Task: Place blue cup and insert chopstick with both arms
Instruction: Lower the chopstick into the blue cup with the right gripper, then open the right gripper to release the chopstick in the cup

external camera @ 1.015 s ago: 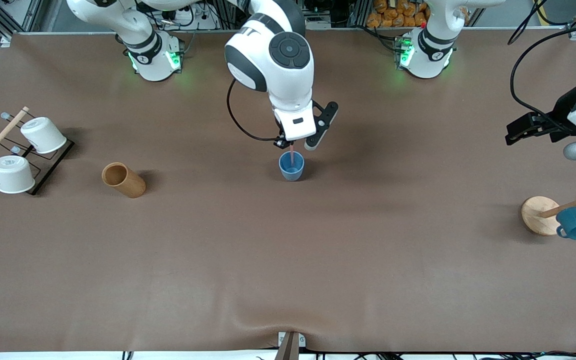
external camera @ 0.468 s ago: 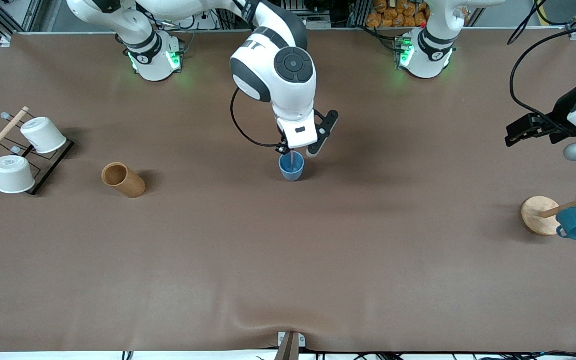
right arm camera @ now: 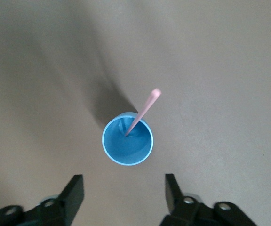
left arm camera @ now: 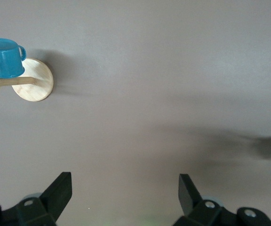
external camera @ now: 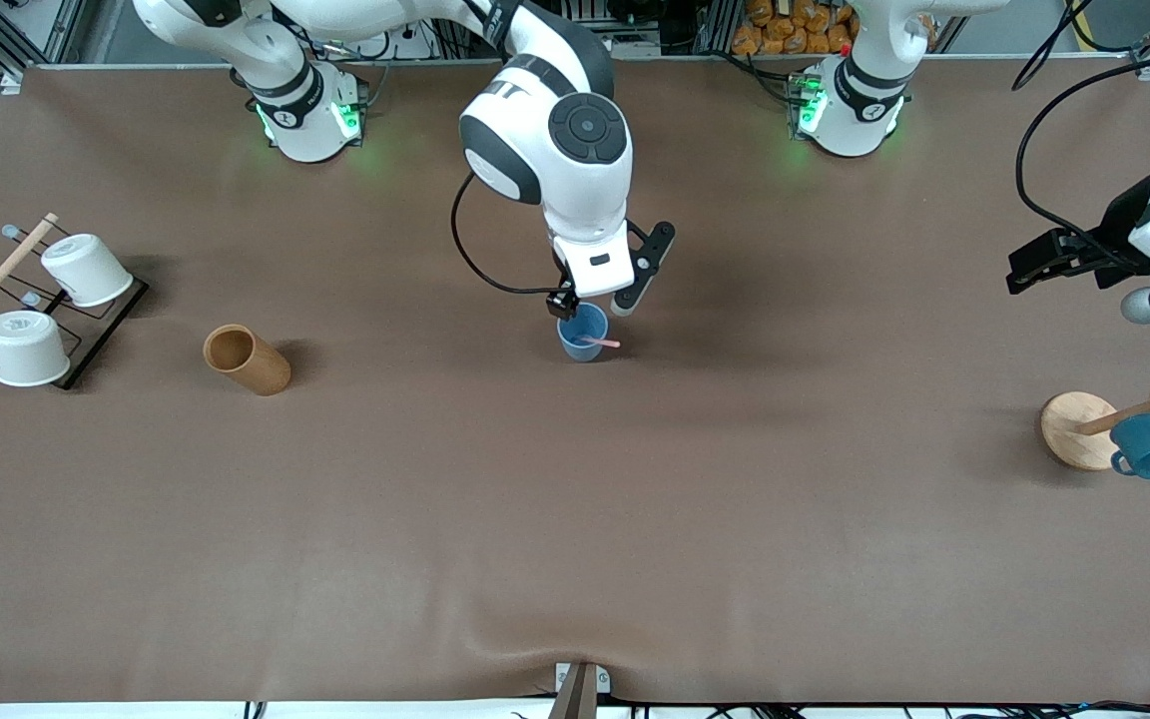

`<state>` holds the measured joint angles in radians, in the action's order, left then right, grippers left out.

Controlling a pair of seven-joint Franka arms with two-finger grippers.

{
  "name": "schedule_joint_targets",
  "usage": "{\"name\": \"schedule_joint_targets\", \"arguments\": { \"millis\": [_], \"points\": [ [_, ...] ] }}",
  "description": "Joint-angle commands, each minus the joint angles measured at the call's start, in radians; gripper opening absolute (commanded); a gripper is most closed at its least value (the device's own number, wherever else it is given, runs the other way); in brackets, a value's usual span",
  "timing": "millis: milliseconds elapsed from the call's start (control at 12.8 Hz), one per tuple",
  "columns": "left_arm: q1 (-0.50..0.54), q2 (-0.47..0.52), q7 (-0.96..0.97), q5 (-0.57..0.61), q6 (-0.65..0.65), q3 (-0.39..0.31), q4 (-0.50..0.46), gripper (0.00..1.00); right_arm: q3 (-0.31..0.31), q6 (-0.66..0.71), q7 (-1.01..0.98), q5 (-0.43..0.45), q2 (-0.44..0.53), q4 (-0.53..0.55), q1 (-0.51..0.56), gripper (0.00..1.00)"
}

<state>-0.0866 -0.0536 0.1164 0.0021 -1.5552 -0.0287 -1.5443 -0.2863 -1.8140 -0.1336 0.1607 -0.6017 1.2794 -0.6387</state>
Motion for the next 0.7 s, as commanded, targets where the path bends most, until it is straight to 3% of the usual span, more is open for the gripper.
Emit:
{"name": "schedule_joint_targets", "arguments": {
  "millis": [0, 624],
  "points": [
    [-0.005, 0.008, -0.015, 0.016, -0.011, 0.000, -0.005, 1.00, 0.002, 0.050, 0.005, 0.016, 0.045, 0.000, 0.007, 1.00],
    [-0.004, 0.014, -0.015, 0.015, -0.009, 0.006, -0.005, 1.00, 0.006, 0.309, 0.005, 0.006, 0.230, -0.006, 0.230, 1.00]
  ]
}}
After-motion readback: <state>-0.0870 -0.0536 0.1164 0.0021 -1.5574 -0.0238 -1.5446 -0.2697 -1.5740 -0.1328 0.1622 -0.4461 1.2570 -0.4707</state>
